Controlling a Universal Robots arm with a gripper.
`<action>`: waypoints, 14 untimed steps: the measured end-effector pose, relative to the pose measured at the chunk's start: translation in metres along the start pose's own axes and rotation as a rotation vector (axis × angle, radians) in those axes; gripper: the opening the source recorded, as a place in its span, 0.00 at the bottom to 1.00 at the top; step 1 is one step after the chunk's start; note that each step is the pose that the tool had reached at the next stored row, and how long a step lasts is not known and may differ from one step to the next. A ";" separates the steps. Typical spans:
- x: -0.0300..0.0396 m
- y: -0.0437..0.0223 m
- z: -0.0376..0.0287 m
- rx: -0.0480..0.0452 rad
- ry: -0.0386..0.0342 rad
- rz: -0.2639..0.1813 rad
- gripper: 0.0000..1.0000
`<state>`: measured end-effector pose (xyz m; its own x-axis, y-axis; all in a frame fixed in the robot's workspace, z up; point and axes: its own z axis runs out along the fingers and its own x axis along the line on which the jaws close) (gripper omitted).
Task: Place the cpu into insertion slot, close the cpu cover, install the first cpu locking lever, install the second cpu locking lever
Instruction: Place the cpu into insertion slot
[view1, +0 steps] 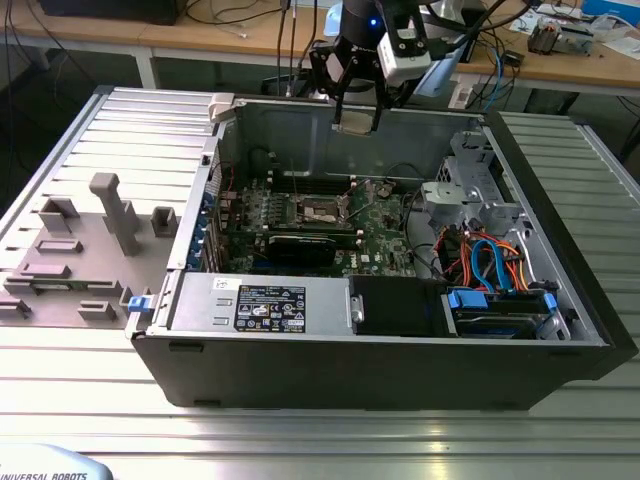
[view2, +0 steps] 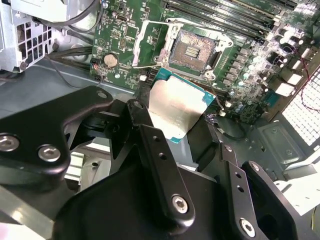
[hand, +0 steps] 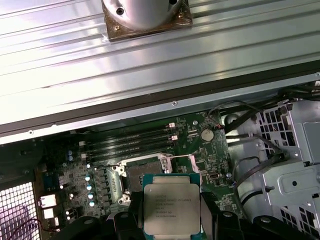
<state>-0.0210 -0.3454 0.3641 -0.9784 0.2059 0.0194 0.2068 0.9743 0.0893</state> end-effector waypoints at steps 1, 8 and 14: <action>0.0000 0.0000 0.0000 0.0000 -0.0003 0.003 0.54; 0.0000 0.0000 0.0001 -0.0006 -0.0026 0.029 0.54; 0.0000 0.0000 0.0001 -0.0009 -0.0041 0.046 0.54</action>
<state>-0.0210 -0.3454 0.3640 -0.9679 0.2505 0.0193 0.2513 0.9638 0.0893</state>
